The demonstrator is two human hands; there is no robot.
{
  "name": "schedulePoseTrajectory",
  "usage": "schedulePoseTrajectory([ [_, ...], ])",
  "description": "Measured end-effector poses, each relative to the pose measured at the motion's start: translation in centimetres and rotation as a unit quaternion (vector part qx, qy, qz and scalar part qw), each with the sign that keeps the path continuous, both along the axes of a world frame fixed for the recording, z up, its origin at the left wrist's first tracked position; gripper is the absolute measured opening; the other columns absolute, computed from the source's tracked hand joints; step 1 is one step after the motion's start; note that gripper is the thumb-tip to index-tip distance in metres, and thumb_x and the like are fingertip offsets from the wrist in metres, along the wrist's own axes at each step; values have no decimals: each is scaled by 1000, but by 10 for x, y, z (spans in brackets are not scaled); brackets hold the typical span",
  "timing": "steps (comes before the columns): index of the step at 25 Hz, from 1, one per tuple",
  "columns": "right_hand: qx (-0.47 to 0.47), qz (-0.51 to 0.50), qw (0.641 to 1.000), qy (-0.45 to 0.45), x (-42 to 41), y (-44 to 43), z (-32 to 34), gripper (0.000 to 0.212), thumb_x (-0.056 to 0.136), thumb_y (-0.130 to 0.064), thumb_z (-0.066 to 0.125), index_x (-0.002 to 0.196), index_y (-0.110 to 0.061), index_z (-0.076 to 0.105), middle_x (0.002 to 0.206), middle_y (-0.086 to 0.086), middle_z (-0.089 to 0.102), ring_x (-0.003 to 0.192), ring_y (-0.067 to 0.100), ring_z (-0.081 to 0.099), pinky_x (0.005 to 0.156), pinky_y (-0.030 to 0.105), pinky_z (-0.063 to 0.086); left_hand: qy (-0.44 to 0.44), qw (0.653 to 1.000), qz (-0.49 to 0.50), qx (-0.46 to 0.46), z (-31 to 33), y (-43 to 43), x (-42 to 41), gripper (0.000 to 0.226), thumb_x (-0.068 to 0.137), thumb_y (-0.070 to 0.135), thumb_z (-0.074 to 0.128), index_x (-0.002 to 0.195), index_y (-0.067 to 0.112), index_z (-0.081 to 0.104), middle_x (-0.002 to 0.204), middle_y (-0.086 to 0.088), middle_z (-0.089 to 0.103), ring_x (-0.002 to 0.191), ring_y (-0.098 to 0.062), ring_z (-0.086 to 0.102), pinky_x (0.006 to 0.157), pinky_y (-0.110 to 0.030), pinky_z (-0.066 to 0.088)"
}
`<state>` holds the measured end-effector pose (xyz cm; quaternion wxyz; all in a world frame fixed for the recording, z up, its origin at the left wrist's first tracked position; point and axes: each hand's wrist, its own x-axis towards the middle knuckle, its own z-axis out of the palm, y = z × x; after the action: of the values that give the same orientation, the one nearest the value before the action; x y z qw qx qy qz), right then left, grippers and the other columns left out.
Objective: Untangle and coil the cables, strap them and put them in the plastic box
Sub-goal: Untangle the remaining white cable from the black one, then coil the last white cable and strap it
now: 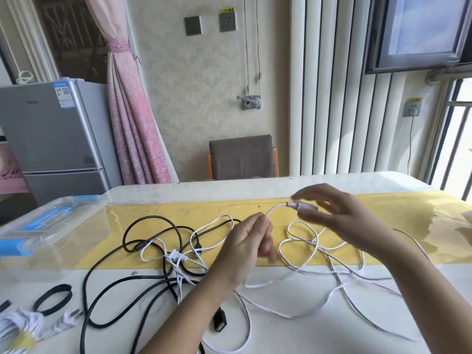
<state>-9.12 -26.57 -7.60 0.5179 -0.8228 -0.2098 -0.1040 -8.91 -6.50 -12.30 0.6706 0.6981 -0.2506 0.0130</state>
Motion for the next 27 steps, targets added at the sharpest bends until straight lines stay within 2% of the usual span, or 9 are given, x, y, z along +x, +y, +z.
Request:
schedulePoseTrajectory([
  [5,-118,157,971,134,-5,11,-7,37,74,-49,74,92,-17,71,98,-1,70,92,11,63,89,31,45,-122,977,21,174,13,13,-6,41,92,44,49,62,18,60,48,10,43,48,-14,40,52,-26,35],
  [9,27,272,896,351,-11,40,-21,37,82,-30,61,53,-8,55,55,5,55,41,11,42,48,20,40,-101,981,19,165,10,12,-6,45,87,51,53,51,24,50,51,2,50,50,-22,42,54,-31,38],
  [11,108,353,846,384,-13,48,-28,20,85,-23,62,69,-15,71,56,1,56,38,3,38,40,13,36,-90,984,43,145,12,13,-5,45,84,50,56,49,25,48,47,5,37,48,-13,32,50,-25,28],
  [14,281,439,786,332,-9,51,-29,33,91,-10,55,122,-5,62,105,8,70,81,10,67,77,20,53,-16,994,43,99,16,13,-2,30,74,43,59,48,28,60,47,12,45,47,-4,40,52,-22,34],
  [16,407,430,762,260,-6,50,-27,39,99,-1,36,137,2,43,141,20,45,130,29,46,112,34,33,-14,990,56,128,13,12,1,31,70,44,54,45,27,55,42,13,42,42,0,36,48,-20,31],
  [18,481,348,777,208,-10,46,-17,41,101,-7,32,140,1,39,151,20,30,140,32,27,117,36,20,-20,985,45,166,3,5,1,40,81,51,47,50,25,50,38,11,38,39,-1,30,45,-19,25],
  [21,530,289,774,193,-5,44,-10,40,93,-22,43,127,-11,59,135,10,56,125,22,52,102,29,44,-5,977,-10,213,-12,-15,-9,40,88,51,38,59,25,49,43,10,41,44,-4,33,48,-21,28],
  [24,451,99,884,74,-2,38,-7,33,98,-20,40,122,-10,60,90,4,71,70,15,67,61,21,55,-31,959,-31,279,-21,-29,-19,36,95,42,38,64,29,50,52,11,45,51,-3,40,57,-25,33],
  [27,375,23,924,74,0,35,-9,34,100,-28,40,122,-8,57,52,-3,36,39,8,24,36,16,25,-40,945,-45,322,-23,-31,-24,34,101,33,38,72,24,52,57,8,44,52,-3,42,56,-22,33],
])
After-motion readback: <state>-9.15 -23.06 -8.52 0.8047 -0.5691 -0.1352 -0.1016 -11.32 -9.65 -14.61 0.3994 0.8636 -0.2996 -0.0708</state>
